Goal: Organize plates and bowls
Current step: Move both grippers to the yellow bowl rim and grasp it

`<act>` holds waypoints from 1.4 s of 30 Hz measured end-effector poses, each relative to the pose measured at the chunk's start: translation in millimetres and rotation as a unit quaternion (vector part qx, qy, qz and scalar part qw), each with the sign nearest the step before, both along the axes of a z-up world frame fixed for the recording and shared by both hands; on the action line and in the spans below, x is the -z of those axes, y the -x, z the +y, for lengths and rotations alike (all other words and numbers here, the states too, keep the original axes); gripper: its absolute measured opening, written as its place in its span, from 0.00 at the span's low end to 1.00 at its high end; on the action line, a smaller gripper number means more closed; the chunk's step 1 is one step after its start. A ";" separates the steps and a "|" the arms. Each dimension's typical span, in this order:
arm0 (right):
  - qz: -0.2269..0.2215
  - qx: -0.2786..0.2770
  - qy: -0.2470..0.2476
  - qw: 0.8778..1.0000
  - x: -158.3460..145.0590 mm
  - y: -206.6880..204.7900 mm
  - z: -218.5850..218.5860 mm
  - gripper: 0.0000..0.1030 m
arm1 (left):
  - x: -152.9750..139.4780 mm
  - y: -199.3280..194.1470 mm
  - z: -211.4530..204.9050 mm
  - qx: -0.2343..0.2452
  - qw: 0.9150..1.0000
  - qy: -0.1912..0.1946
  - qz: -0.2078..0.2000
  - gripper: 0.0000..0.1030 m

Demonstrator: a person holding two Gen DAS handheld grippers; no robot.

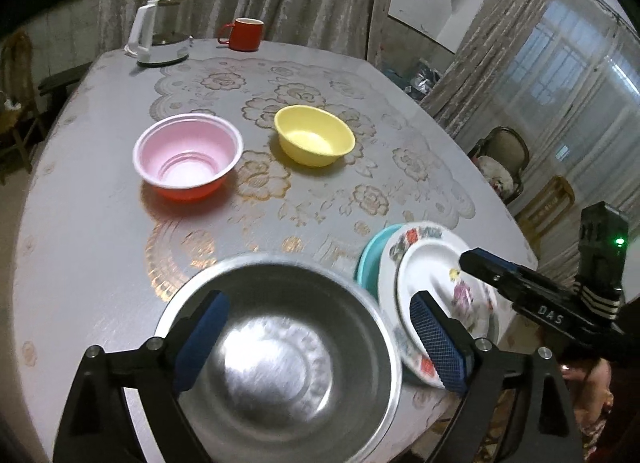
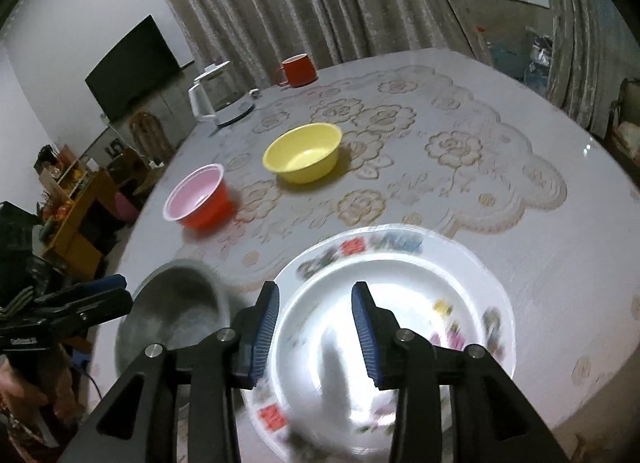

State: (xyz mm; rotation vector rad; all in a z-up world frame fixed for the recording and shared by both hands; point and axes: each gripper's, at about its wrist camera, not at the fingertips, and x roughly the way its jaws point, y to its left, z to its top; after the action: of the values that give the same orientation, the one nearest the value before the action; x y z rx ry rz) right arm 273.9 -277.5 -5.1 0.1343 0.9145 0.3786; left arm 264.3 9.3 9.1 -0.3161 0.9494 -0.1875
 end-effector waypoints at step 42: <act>0.127 -0.021 -0.001 0.992 60.9 -229.1 42.6 0.18 | 34.7 -189.7 -4.1 -0.053 0.997 -0.011 0.048 0.59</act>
State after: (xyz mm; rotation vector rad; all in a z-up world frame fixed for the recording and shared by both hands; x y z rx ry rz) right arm 503.0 -234.9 -66.0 0.1690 1.1688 0.4071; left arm 454.0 5.2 -25.6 -0.3560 1.0269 -0.0644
